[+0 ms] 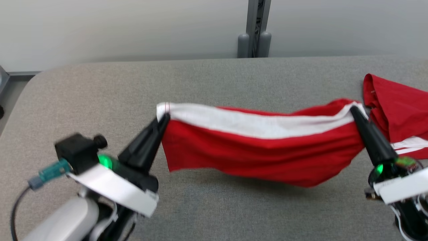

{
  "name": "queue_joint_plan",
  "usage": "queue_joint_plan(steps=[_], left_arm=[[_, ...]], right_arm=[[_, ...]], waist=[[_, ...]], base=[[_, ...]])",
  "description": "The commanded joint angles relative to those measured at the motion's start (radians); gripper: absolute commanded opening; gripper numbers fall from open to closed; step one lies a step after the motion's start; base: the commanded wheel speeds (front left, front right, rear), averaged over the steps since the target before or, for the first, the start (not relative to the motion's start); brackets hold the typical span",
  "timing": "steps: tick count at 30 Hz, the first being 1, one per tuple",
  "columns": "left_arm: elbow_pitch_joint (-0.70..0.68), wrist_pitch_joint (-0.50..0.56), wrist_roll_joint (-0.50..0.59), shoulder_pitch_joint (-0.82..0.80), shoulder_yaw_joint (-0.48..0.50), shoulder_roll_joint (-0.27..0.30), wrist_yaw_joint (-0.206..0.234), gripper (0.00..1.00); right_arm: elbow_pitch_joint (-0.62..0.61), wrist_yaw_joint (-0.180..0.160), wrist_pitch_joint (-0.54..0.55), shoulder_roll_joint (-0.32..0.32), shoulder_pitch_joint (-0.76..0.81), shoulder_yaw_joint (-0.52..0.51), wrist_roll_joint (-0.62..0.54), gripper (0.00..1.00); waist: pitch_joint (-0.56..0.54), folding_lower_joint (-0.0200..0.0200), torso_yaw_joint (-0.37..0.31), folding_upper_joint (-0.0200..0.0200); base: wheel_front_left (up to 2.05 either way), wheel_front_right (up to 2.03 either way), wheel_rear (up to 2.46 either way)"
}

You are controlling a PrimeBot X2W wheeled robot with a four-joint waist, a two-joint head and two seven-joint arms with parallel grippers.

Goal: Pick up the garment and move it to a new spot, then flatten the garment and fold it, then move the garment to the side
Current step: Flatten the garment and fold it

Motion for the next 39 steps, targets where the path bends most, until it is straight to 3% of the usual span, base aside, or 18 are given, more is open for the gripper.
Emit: queue_joint_plan(steps=[1,3,4,11,17,24,30,33,36,39], left_arm=[[0.012,0.01,0.012,-0.055,0.013,0.008,-0.017,0.0],[0.051,0.03,0.006,-0.117,0.022,0.002,-0.04,0.0],[0.097,0.057,0.011,-0.202,0.02,-0.009,-0.075,0.0],[0.393,0.149,0.029,-0.566,0.017,-0.095,-0.207,0.0],[0.697,0.136,0.097,-0.914,0.018,-0.189,-0.265,0.0],[0.949,0.029,0.197,-1.284,0.001,-0.251,-0.296,0.0],[1.079,-0.117,0.26,-1.487,0.033,-0.281,-0.302,0.0],[1.065,-0.126,0.283,-1.529,0.067,-0.288,-0.301,0.0],[1.008,-0.125,0.304,-1.516,0.132,-0.311,-0.303,0.0],[0.988,-0.125,0.291,-1.453,0.119,-0.327,-0.304,0.0]], right_arm=[[0.003,0.0,0.012,-0.007,-0.046,0.003,0.0,0.0],[0.026,0.0,0.03,-0.004,-0.11,0.017,0.0,0.0],[0.055,0.0,0.044,-0.001,-0.189,0.024,-0.001,0.0],[0.191,0.0,0.106,0.036,-0.531,0.067,0.019,0.0],[0.371,0.0,0.12,0.103,-0.867,0.101,0.032,0.0],[0.529,0.001,0.066,0.165,-1.223,0.12,0.047,0.0],[0.554,0.001,-0.005,0.186,-1.416,0.116,0.037,0.0],[0.531,0.001,-0.014,0.186,-1.453,0.082,0.011,0.0],[0.492,0.0,-0.013,0.207,-1.441,-0.016,-0.045,0.0],[0.487,0.0,-0.011,0.191,-1.379,0.019,-0.064,0.0]], waist=[[0.021,0.0,-0.006,0.0],[0.043,0.0,-0.009,0.0],[0.074,0.0,-0.012,0.0],[0.235,0.0,-0.027,0.0],[0.39,0.0,-0.033,0.0],[0.525,0.0,-0.022,0.0],[0.55,0.0,-0.009,0.0],[0.566,0.0,-0.001,0.0],[0.595,0.0,0.013,0.0],[0.615,0.0,0.026,0.0]], base=[[0.0,0.0,0.0],[0.0,0.0,0.0],[0.0,0.0,0.0],[0.0,0.0,0.0],[0.0,0.0,0.0],[0.0,0.0,0.0],[0.0,0.0,0.0],[0.0,0.0,0.0],[0.0,0.0,0.0],[0.0,0.0,0.0]])
